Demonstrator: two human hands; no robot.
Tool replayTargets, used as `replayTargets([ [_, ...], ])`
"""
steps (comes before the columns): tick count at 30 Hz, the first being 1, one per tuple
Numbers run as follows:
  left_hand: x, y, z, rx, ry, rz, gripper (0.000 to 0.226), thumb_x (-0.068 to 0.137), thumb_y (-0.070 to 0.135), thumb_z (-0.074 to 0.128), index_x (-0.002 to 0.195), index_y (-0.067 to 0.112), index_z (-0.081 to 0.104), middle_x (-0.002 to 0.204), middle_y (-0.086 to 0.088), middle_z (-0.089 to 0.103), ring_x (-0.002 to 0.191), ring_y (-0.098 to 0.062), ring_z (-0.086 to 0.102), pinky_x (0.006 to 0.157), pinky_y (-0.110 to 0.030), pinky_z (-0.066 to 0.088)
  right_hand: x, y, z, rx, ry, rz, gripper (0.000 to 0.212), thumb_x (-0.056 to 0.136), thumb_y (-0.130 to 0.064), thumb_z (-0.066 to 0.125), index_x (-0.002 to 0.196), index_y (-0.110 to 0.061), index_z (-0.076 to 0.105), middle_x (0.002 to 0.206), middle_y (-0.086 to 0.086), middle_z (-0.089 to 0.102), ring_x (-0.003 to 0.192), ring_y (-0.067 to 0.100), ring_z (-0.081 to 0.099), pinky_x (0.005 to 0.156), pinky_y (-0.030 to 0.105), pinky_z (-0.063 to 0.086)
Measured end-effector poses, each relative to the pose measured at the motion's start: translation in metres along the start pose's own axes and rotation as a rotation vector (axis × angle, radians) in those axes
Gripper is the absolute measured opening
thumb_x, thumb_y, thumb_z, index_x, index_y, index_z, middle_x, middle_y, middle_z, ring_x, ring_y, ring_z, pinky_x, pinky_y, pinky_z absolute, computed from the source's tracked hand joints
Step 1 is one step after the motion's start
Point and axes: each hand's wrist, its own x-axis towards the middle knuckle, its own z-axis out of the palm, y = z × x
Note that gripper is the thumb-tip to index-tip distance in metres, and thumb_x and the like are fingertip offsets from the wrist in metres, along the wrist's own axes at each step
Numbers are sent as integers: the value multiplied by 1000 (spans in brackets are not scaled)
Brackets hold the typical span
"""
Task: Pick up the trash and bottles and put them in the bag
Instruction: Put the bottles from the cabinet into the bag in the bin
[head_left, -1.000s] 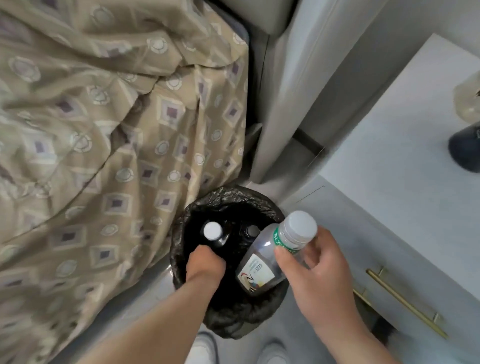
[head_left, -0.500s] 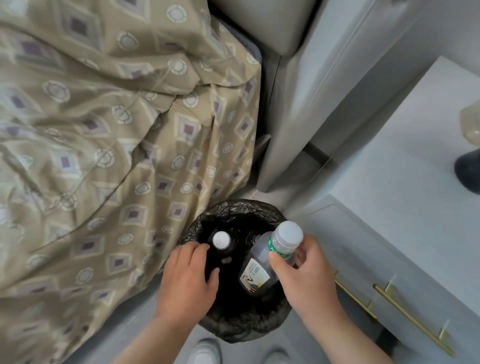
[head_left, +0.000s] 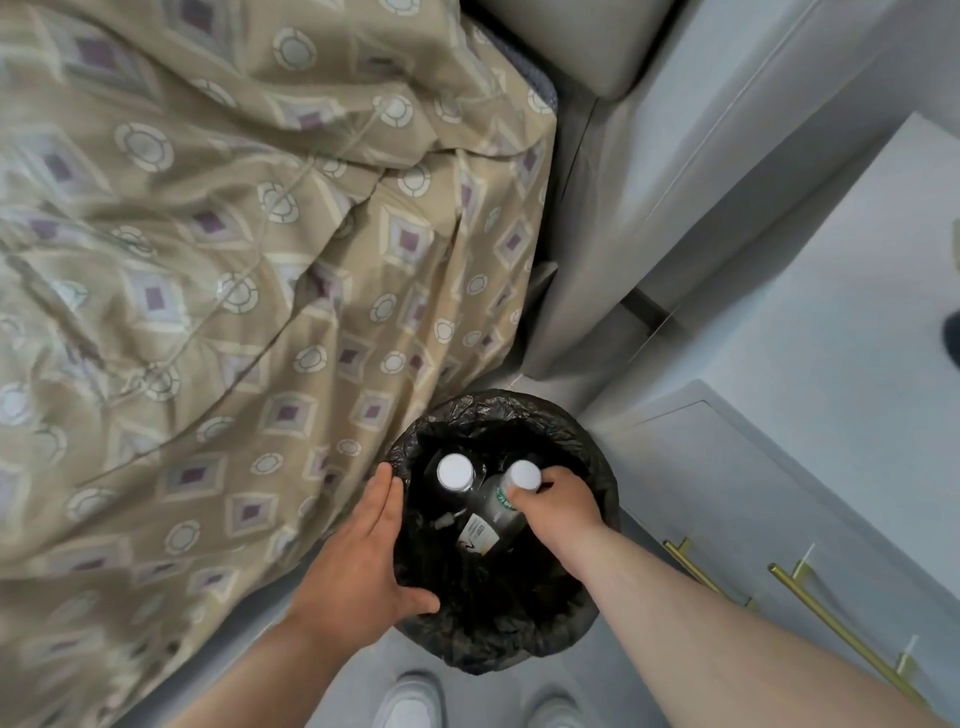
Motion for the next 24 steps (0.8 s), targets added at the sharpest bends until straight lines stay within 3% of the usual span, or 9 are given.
replayTargets([
  [4, -1, 3, -2, -10, 18, 4, 128, 67, 58, 73, 149, 20, -18, 148, 15, -38, 136, 4, -16, 119, -26, 15, -22, -16, -8, 129, -9, 6, 44, 86, -26, 65, 125, -10, 53, 100, 1, 57, 85, 15, 53, 74, 29, 42],
  [6, -5, 6, -4, -2, -4, -3, 126, 69, 57, 73, 149, 20, -17, 146, 13, -40, 139, 0, -19, 120, -27, 13, -43, -23, -21, 96, -4, -33, 42, 88, -26, 61, 125, -9, 52, 112, 7, 61, 101, 22, 58, 86, 36, 46],
  [9, -13, 21, -15, -25, -35, -48, 120, 72, 57, 71, 149, 32, -17, 143, 10, -45, 148, -16, -7, 118, -32, 22, -82, -35, -51, 149, -14, -159, 40, 86, -33, 59, 125, -29, 52, 125, -5, 58, 117, 12, 54, 98, 32, 43],
  [12, -28, 55, -39, -74, -12, -47, 114, 71, 65, 66, 148, 37, -14, 142, 14, -40, 149, -23, 6, 115, -34, 29, -129, -50, -92, 307, -67, -249, 31, 82, -36, 59, 113, -35, 56, 118, -14, 62, 110, 1, 58, 101, 32, 46],
  [15, -45, 108, -67, -82, 160, 87, 111, 58, 81, 45, 151, 30, 11, 151, 12, -16, 147, -25, 18, 112, -38, 30, -173, -57, -133, 436, -65, -266, 26, 81, -41, 60, 106, -34, 62, 105, -14, 69, 99, -4, 63, 97, 29, 49],
  [19, -60, 187, -98, -172, 387, 258, 96, 62, 69, 45, 142, 18, 42, 154, 9, 19, 141, -18, 28, 108, -38, 28, -215, -58, -188, 604, 94, -276, 24, 70, -44, 60, 91, -36, 69, 94, -12, 72, 93, -1, 66, 93, 33, 53],
  [22, -64, 259, -122, -306, 450, 349, 88, 64, 64, 49, 138, 16, 47, 148, 11, 31, 137, -7, 29, 107, -39, 30, -244, -51, -235, 673, 295, -354, 18, 67, -39, 63, 82, -36, 73, 88, -5, 74, 86, 12, 69, 87, 40, 56],
  [24, -66, 312, -139, -365, 435, 455, 88, 65, 63, 52, 141, 21, 41, 145, 25, 28, 134, 9, 23, 107, -34, 30, -262, -42, -265, 732, 455, -402, 10, 71, -28, 66, 76, -31, 74, 83, 4, 74, 78, 20, 69, 77, 42, 58],
])
